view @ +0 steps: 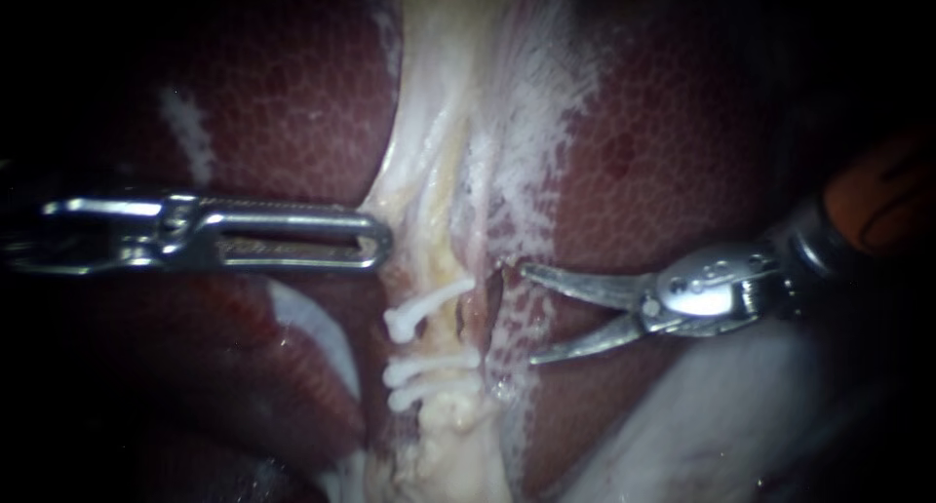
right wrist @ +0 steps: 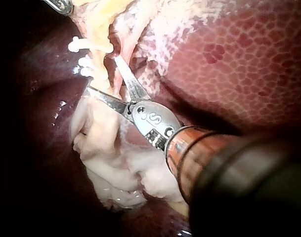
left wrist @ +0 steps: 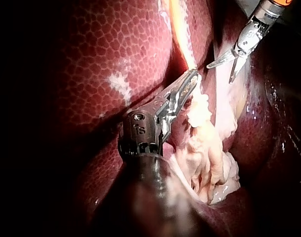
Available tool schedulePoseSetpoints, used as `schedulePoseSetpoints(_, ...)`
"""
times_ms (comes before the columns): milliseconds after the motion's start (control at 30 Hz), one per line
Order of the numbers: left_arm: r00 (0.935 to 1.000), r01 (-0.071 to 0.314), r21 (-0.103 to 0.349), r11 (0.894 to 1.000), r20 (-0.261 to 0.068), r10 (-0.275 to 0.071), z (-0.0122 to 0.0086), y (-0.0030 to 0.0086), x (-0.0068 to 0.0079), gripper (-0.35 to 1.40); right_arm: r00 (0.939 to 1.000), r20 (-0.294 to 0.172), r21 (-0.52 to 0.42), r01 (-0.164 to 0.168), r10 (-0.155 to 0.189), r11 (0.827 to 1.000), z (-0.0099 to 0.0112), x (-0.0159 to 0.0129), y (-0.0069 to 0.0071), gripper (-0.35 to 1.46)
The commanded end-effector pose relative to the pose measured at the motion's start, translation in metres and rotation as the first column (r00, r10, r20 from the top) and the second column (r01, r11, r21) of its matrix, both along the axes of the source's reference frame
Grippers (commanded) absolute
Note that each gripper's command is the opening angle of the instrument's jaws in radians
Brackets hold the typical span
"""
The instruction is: Go to the cutting position left tube
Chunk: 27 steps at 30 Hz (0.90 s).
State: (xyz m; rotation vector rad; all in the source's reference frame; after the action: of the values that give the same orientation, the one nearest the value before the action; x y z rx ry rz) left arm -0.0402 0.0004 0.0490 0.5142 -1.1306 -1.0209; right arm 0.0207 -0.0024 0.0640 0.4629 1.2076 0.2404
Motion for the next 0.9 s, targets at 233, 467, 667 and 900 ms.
schedulePoseSetpoints(233, 0.9998, 0.014, 0.000, 1.000, 0.012, -0.014, -0.0016, 0.0002, 0.0004, -0.35, 0.9997, 0.005, 0.042, 0.024, -0.025, 0.999, 0.0009, 0.0019, -0.0013, 1.41)
schedulePoseSetpoints(467, 0.9998, 0.015, 0.001, 1.000, 0.011, -0.015, -0.0018, 0.0001, 0.0004, -0.35, 0.9989, 0.003, 0.064, 0.046, -0.047, 0.997, 0.0019, 0.0031, -0.0018, 1.39)
schedulePoseSetpoints(667, 0.9998, 0.015, 0.001, 1.000, 0.011, -0.015, -0.0018, 0.0001, 0.0004, -0.35, 0.9984, -0.004, 0.072, 0.056, -0.056, 0.996, 0.0022, 0.0043, -0.0021, 1.39)
schedulePoseSetpoints(900, 0.9998, 0.016, 0.001, 1.000, 0.011, -0.016, -0.0019, 0.0001, 0.0003, -0.35, 0.9979, -0.011, 0.075, 0.065, -0.064, 0.995, 0.0023, 0.0054, -0.0023, 1.39)
